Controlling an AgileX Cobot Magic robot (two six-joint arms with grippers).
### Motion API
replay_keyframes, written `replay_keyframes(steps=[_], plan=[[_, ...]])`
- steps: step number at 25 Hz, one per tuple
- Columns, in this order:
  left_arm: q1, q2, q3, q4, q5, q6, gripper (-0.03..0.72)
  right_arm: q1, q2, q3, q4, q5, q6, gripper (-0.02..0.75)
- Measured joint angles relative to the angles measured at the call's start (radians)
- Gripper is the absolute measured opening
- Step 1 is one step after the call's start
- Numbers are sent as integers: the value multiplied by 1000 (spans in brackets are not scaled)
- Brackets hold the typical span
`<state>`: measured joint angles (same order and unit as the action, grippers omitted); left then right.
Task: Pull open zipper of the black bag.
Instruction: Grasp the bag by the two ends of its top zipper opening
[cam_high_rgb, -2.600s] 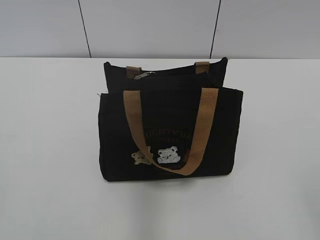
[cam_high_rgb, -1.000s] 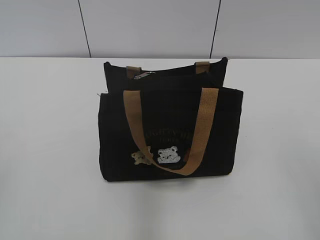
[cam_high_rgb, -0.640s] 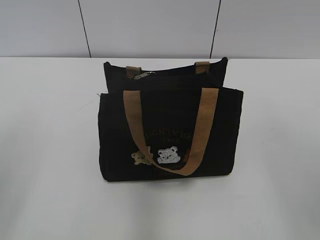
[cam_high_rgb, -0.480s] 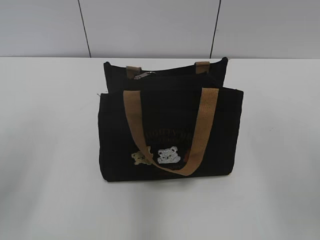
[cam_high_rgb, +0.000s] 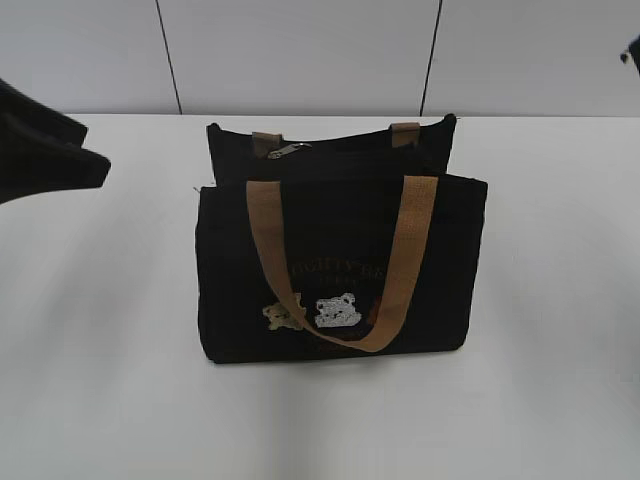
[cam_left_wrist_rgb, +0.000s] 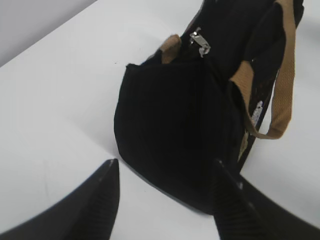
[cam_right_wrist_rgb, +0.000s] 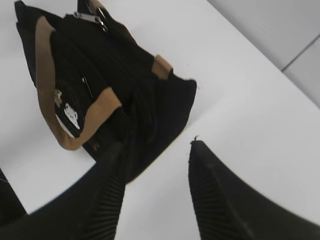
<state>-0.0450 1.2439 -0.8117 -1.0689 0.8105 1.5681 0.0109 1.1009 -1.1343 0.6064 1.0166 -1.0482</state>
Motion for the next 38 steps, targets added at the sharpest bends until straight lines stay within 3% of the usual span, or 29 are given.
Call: replay_keyframes(steps=[6,12,14,22,28,38], plan=[[0,204,-176,-24,27,118,433,0,166,-132,206,8,-202,321],[0,353,-245,-136,38,412,416,92,327,-257,238,31,-260,321],[0,393,-269,-163,64,458,410,132,379,-307,242,32,-263,321],[-27,548,-400,-179,171,486,408,256,583,-525,250,72,-272,320],[-64,600,-424,-182,179,488,407,314,672,-566,250,79,-305,319],[-69,627,-426,-193,174,509,405,354,756,-567,251,79,-623,319]])
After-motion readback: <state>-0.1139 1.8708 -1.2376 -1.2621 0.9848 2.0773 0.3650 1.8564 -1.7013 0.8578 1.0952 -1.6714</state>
